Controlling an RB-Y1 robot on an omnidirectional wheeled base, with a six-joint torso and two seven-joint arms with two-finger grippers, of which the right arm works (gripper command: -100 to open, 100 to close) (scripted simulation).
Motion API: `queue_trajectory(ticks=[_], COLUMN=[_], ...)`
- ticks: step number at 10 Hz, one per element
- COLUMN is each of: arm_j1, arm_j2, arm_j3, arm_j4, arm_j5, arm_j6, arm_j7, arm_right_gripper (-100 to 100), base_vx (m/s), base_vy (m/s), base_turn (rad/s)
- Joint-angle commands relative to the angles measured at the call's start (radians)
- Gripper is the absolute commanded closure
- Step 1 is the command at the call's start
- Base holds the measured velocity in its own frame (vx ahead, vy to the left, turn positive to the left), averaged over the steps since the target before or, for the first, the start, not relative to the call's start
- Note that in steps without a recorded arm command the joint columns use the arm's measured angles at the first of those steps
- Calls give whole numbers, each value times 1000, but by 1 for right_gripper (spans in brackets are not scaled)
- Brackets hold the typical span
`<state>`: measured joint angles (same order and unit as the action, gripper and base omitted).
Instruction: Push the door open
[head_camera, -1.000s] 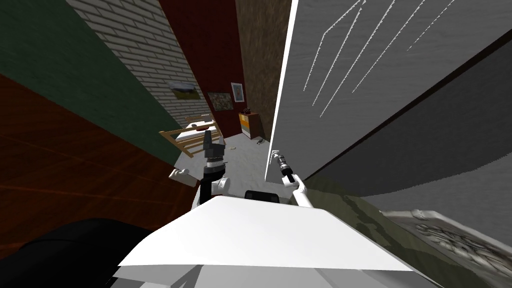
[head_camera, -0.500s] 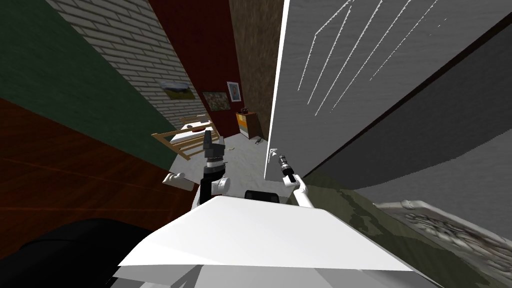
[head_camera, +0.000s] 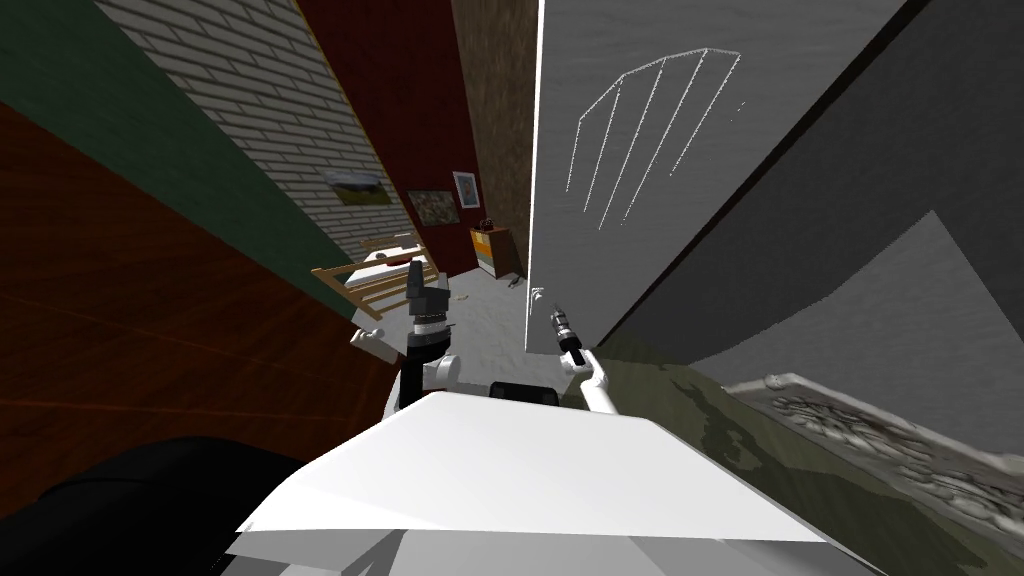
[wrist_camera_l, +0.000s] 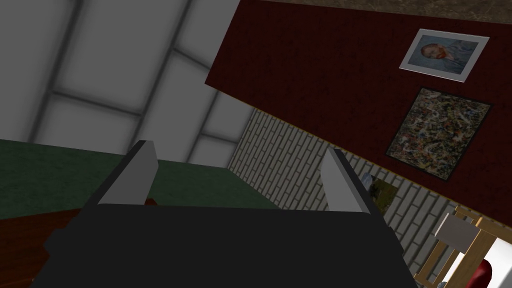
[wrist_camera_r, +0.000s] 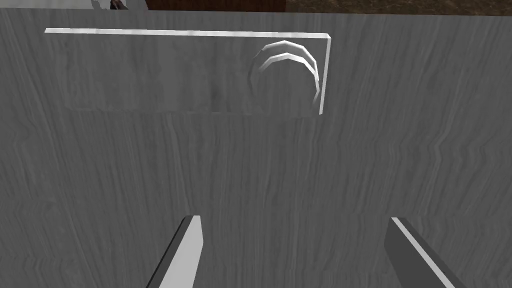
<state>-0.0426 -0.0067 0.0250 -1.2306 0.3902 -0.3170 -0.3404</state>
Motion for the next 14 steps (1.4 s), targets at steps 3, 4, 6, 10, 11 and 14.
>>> queue_trajectory(ticks=[3, 4, 6, 10, 11, 14], arm_j1=[19, 17, 13, 4, 2, 5], arm_j2=[30, 3, -15, 11, 35, 24], arm_j3=[16, 12, 7, -5, -8, -5], arm_j4=[-36, -32, -25, -10, -7, -12], arm_j5=[5, 4, 2, -4, -5, -3], arm_j6=[19, 15, 10, -2, -5, -1], arm_j7=[-2, 1, 5, 15, 17, 17], arm_right_gripper=[-100, -100, -100, -100, -100, 100], base_vx=[-132, 91, 211, 216, 185, 11], base_vy=[34, -10, -14, 94, 108, 9], base_turn=[-22, 10, 15, 15, 17, 3])
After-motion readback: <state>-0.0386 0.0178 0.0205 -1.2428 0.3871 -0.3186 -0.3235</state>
